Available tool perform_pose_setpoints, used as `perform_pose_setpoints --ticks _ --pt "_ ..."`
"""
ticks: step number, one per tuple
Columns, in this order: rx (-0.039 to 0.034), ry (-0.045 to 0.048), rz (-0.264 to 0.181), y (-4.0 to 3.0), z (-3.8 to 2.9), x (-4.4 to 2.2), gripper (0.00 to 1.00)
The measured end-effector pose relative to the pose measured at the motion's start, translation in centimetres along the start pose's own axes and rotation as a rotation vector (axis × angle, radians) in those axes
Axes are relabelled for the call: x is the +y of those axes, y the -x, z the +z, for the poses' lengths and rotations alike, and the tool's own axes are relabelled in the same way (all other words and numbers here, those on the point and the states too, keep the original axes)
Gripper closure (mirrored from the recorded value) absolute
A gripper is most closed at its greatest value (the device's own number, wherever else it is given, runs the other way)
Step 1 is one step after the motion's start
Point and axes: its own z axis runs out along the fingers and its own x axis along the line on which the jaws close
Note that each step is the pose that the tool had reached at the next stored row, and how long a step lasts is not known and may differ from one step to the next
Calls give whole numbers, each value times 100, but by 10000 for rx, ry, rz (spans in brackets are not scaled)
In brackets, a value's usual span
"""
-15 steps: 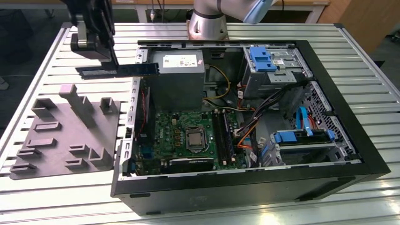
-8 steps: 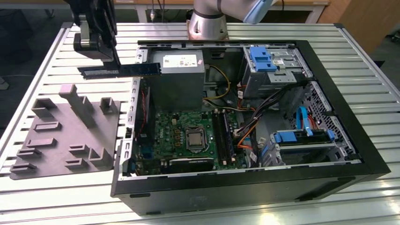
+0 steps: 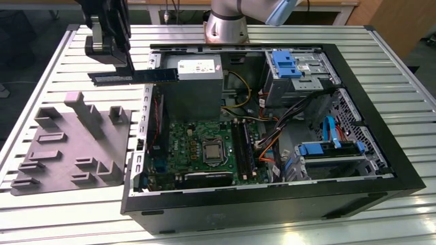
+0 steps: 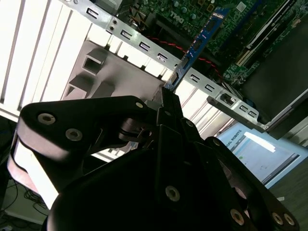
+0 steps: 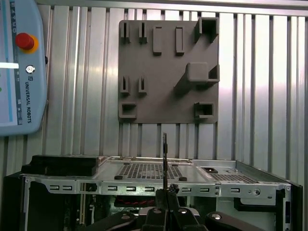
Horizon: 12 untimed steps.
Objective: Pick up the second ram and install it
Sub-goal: 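Pick up the second ram and move it above second insertion slot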
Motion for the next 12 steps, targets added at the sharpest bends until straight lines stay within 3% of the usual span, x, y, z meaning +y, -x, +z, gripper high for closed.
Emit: perform_pose_setpoints --ticks 12 --pt "0 0 0 0 -2 -60 88"
